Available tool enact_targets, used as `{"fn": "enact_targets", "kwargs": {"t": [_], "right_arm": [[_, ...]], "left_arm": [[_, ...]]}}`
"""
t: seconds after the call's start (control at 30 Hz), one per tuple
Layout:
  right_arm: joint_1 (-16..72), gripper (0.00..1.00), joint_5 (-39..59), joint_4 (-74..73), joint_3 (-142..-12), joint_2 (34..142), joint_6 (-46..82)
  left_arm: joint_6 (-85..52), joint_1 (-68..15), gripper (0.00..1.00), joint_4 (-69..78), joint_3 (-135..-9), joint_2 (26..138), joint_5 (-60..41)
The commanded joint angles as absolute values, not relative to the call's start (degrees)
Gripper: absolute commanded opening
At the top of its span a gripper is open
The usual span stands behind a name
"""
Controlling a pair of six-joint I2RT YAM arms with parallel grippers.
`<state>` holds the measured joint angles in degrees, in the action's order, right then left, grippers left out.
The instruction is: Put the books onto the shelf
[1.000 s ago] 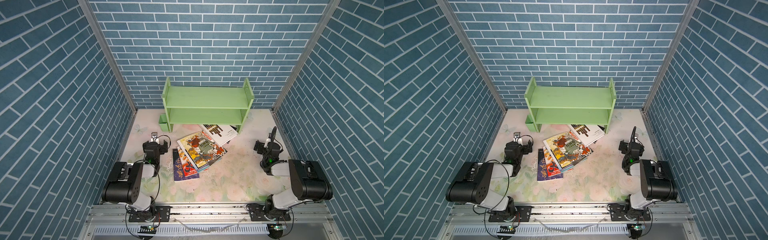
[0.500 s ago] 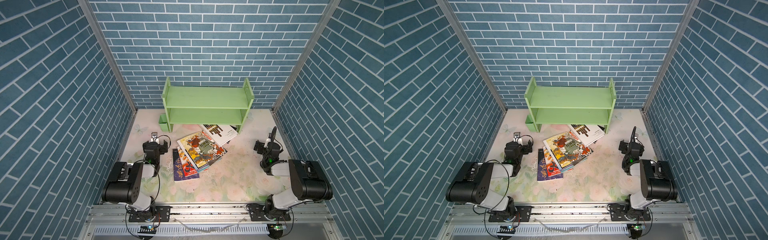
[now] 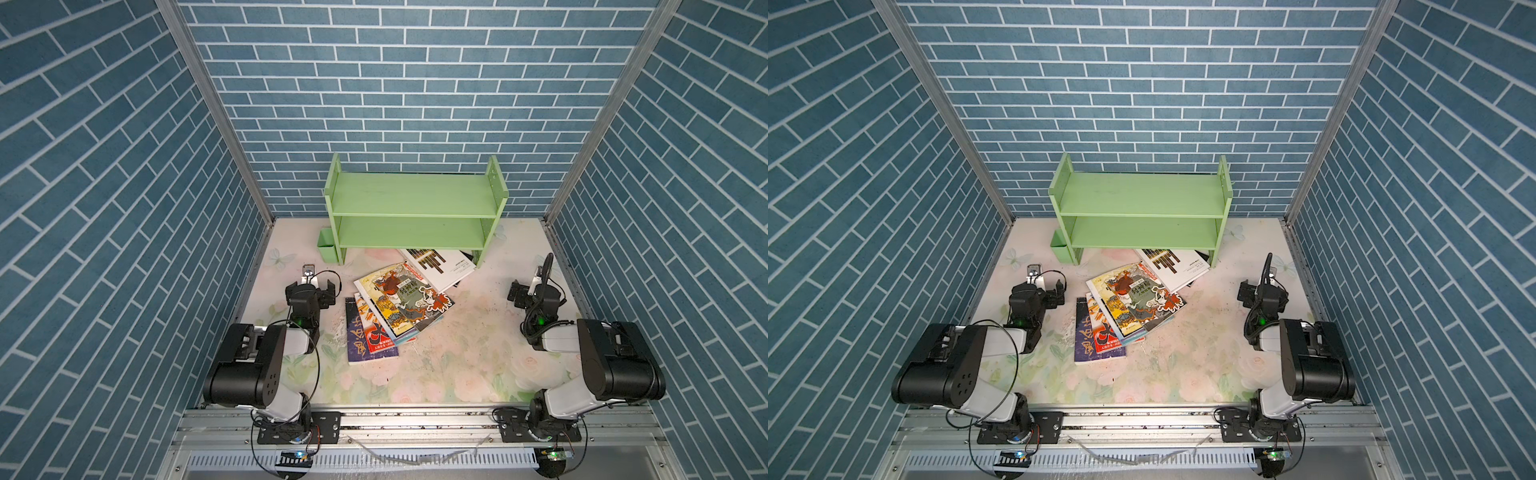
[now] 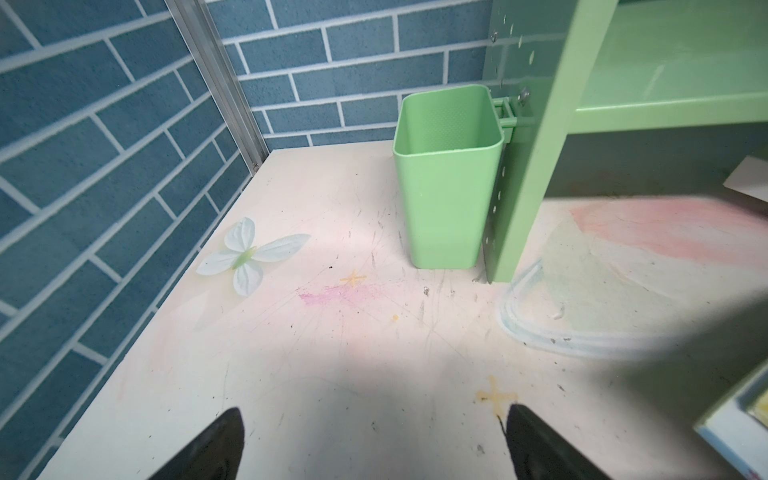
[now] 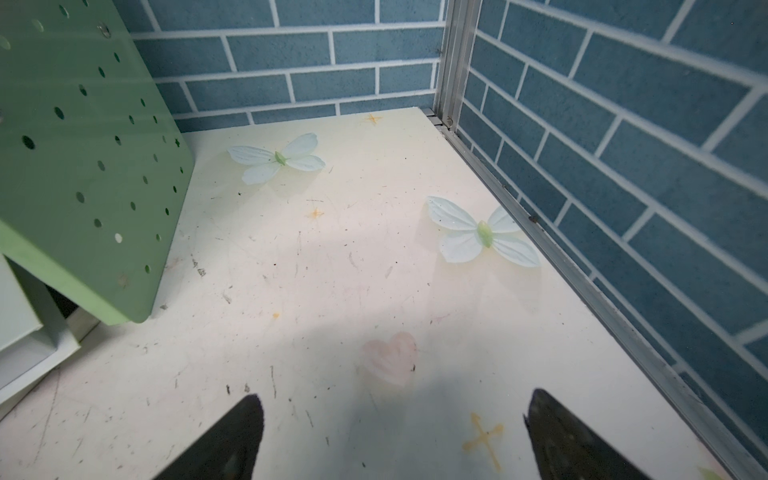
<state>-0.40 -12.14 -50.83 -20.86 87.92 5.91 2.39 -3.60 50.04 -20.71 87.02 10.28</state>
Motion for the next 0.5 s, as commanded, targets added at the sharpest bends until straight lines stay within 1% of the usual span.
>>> {"fn": "enact_targets", "kwargs": {"t": [0.0, 0.33, 0.4, 0.47], "right_arm": [[-0.62, 0.99, -11.77, -52.07, -21.36, 88.42, 4.31], [-0.64, 0.99, -11.46, -51.07, -21.71, 87.53, 4.14], [-0.66, 0.99, -11.16, -44.85, -24.14, 84.81, 3.87], [-0.62, 0.99, -10.3, -39.76, -25.59, 82.58, 3.49]], "left_arm": [[2.9, -3.16, 1.0, 50.89, -21.62, 87.59, 10.67], [3.0, -3.16, 1.0, 50.35, -21.76, 87.11, 10.44], [3.24, -3.16, 1.0, 45.93, -23.47, 85.21, 9.65], [2.97, -3.16, 1.0, 38.38, -26.32, 82.66, 9.77]]}}
